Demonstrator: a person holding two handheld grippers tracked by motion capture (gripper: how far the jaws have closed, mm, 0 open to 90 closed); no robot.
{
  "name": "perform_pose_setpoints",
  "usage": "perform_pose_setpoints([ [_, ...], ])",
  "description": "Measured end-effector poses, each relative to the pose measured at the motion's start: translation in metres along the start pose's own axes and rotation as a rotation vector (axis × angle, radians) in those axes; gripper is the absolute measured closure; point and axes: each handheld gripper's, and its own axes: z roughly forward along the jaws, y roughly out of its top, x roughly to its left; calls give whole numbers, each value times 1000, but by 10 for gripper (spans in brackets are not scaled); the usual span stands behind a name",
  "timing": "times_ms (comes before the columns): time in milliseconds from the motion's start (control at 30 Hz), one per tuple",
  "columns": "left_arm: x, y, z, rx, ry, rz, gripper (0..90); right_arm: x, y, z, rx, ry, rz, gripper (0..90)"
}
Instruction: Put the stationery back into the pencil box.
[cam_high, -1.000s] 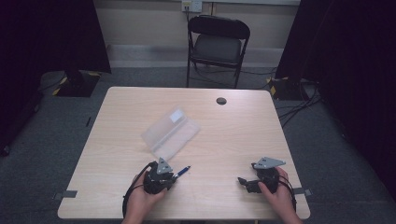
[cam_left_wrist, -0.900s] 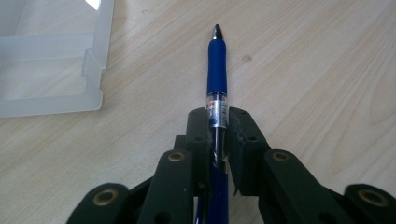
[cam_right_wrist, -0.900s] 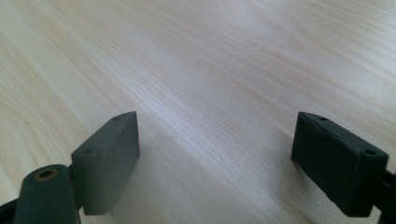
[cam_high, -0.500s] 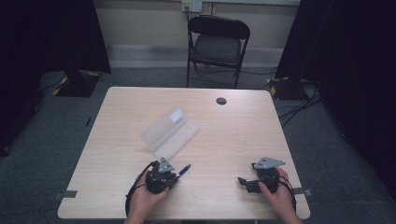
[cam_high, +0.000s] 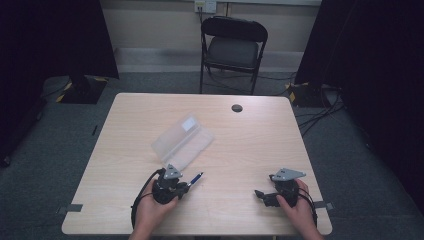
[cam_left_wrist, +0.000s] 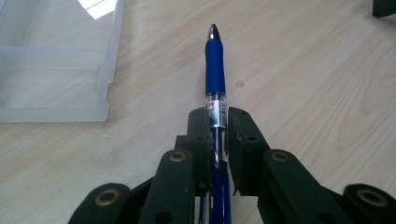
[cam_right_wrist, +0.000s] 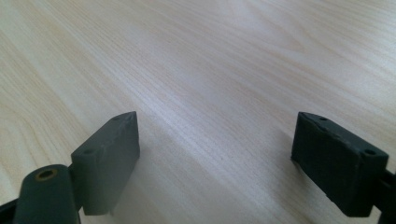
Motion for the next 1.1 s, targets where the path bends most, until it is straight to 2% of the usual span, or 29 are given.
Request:
perform_pose_setpoints([
  [267,13,13,-10,-11,7,-17,799,0,0,0,0,0,-1,143],
  [500,21,22,-8,-6,10,-24,799,0,0,0,0,0,-1,143],
  [533,21,24,-7,-10,7,-37,799,0,0,0,0,0,0,143],
  [600,24,28,-7,-7,9,-27,799,0,0,0,0,0,0,143],
  [700,27,32,-6,-8,21,-45,799,0,0,0,0,0,-1,143],
  [800,31,36,-5,7,20,-33,799,0,0,0,0,1,1,143],
  [867,33,37,-3,-5,24,-46,799,0,0,0,0,0,0,143],
  [1000,39,41,-2,2,3,-53,799,0,0,0,0,0,-1,143],
  [1100,41,43,-1,-4,14,-63,799,0,0,0,0,1,0,143],
])
